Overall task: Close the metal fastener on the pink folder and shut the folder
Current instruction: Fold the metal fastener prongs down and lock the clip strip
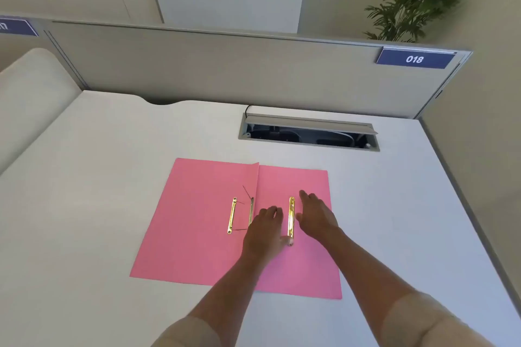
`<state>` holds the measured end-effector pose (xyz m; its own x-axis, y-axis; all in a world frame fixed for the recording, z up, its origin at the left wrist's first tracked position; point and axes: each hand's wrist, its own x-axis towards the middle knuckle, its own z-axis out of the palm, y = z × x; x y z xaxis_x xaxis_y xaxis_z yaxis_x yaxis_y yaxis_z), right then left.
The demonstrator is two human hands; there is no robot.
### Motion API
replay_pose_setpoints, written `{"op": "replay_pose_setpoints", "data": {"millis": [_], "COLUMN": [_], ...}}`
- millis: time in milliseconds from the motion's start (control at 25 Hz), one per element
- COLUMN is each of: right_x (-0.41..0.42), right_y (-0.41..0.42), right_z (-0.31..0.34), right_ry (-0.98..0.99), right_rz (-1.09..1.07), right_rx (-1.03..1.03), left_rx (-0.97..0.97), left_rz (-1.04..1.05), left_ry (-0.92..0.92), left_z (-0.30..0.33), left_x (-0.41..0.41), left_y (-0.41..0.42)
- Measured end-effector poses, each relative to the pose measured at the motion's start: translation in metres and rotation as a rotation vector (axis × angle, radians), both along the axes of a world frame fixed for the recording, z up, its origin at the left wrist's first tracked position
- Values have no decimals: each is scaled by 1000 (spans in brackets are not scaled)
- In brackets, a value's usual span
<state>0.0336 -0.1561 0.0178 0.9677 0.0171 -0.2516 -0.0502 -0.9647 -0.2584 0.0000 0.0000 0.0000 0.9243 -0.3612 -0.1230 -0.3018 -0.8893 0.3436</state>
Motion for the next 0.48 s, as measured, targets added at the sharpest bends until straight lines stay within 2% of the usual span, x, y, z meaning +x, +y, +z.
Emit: {"op": "replay_pose_setpoints", "data": {"millis": [240,480], "right_x": [17,30], "right_y": [-3,-1], "right_z": [-2,-8], "right_ry": [70,49], "right_rz": [-58,-91], "right_rx": [89,164], "left_rx": [6,-23], "left_rz": [39,40], "left_ry": [-10,-19], "left_z": [-2,-4], "left_x": [-1,-4], "left_y": [-5,-5]}}
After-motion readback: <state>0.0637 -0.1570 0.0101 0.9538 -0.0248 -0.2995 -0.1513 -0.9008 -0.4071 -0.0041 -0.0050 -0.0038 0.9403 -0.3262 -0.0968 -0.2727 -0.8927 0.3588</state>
